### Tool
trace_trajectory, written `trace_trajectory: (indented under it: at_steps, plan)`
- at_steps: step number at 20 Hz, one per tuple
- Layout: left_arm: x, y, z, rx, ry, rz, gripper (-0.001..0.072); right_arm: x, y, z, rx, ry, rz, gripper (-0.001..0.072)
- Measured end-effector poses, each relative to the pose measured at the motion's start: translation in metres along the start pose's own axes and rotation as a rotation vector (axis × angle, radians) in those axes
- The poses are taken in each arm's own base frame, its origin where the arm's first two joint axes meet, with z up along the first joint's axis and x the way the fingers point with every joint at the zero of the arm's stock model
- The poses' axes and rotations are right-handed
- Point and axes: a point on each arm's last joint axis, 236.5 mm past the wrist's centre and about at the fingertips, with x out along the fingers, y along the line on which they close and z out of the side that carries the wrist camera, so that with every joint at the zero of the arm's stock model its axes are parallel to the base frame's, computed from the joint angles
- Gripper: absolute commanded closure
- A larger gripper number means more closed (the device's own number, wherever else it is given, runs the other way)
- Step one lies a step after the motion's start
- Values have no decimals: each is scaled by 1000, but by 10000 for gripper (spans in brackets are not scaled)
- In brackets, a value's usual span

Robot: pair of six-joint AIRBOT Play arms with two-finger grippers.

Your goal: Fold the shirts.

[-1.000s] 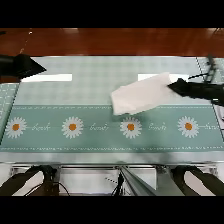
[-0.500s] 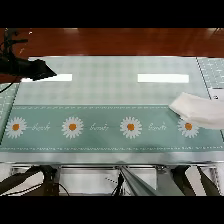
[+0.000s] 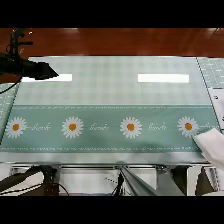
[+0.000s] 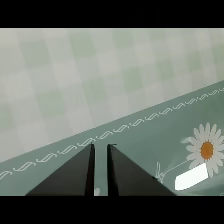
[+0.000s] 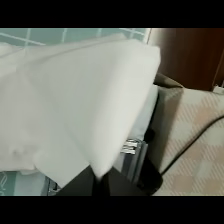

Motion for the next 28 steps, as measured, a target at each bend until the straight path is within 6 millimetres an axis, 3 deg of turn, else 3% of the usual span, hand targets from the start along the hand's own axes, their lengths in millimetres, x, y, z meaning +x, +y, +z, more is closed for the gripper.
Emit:
trace_trajectory:
  at_steps: [1, 2, 6, 8, 9, 10, 12, 14, 15, 16, 18, 19, 23, 28]
  plan:
    - [0, 1, 2, 2, -7, 3, 594, -2, -10, -2, 27, -3, -27, 424]
    - [0, 2, 4, 3, -16, 7, 594, -3, -17, -4, 48, -6, -46, 277]
    - [0, 4, 10, 6, -44, 18, 594, -7, -29, -7, 85, -12, -78, 257]
    - [0, 5, 13, 7, -54, 22, 592, -7, -25, -2, 90, -35, -54, 376]
    - [0, 6, 14, 7, -57, 23, 591, -7, -16, 3, 80, -55, -15, 386]
    - [0, 5, 14, 7, -60, 23, 555, -8, -1, 9, 58, -81, 49, 386]
    - [1, 1, 14, 10, -56, 10, 313, -18, 51, 26, -27, -158, 269, 387]
    - [4, -7, 10, 40, -38, -7, 265, -45, 119, 40, -144, -245, 553, 350]
    - [6, -13, 8, 65, -26, -17, 265, -60, 148, 40, -201, -265, 671, 290]
    - [10, -20, 5, 95, -11, -23, 257, -73, 176, 35, -271, -269, 773, 278]
    - [19, -29, -6, 162, 40, -3, -9, -85, 220, 8, -451, -221, 879, 152]
    - [24, -30, -12, 188, 70, 26, -9, -85, 238, -10, -552, -187, 893, 107]
    - [36, -21, -35, 282, 193, 214, -10, -67, 294, -82, -924, -90, 804, 104]
    - [34, -6, -38, 235, 209, 391, -4, -54, 351, -151, -1232, -146, 706, 105]
